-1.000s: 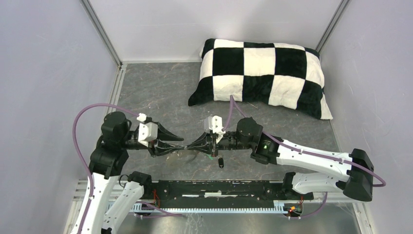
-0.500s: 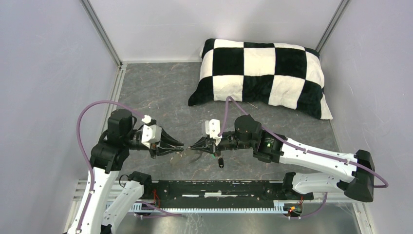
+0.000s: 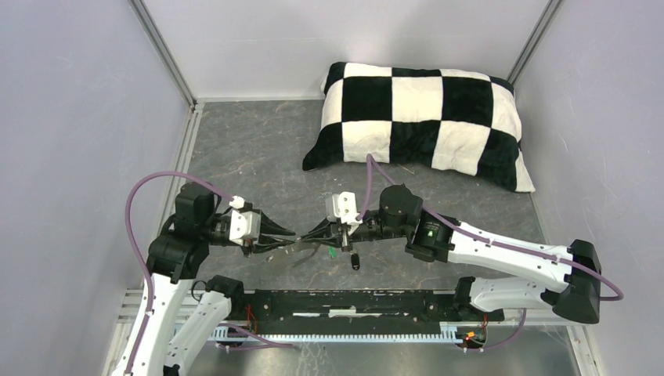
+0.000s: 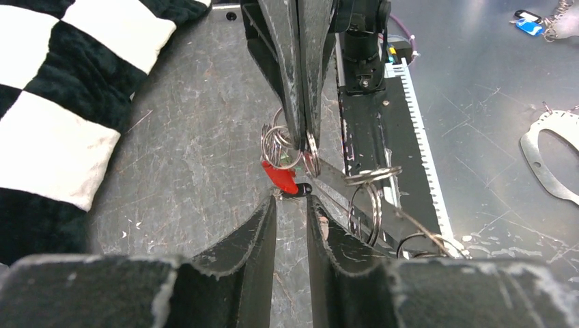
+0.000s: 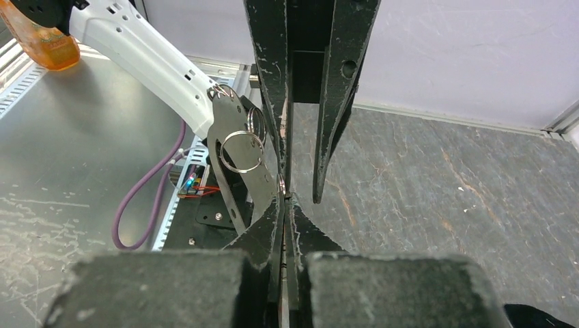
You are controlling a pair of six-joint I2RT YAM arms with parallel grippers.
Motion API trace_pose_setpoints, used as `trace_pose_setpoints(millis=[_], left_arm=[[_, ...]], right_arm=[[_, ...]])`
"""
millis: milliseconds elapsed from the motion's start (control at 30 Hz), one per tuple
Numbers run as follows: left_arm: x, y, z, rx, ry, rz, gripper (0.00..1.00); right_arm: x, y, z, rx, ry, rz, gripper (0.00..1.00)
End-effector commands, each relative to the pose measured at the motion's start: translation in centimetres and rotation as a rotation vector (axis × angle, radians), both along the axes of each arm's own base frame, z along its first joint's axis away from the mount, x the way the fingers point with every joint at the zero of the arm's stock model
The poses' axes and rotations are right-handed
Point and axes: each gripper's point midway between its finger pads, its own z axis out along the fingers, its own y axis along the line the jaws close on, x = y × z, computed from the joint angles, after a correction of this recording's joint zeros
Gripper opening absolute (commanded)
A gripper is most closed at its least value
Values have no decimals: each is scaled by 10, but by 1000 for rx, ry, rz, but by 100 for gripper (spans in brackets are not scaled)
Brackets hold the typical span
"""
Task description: Put the keys on the keyring
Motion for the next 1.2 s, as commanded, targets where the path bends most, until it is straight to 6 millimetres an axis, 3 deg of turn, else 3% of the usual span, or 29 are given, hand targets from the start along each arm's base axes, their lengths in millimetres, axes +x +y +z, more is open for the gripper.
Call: trace_pose_setpoints(millis=[0,567,700,933,1167], left_arm=[[-8,-3,16,-41,-26,-47,30],[-15,-3,26,-58,-22,-63,30],[-12,-2,27,-51,-41,-48,28],[-16,-1,26,-55,-37,-47,34],[-1,0,24,-46,-48,32,35]], right_arm=[[-3,7,24,67,-37,30,0],[-6,24,19,34,-19,56,1],[-7,23,16,23,-20,52,1],[1,14,13,11,-28,-11,0],[-1,14,12,15,-16,-6,0]])
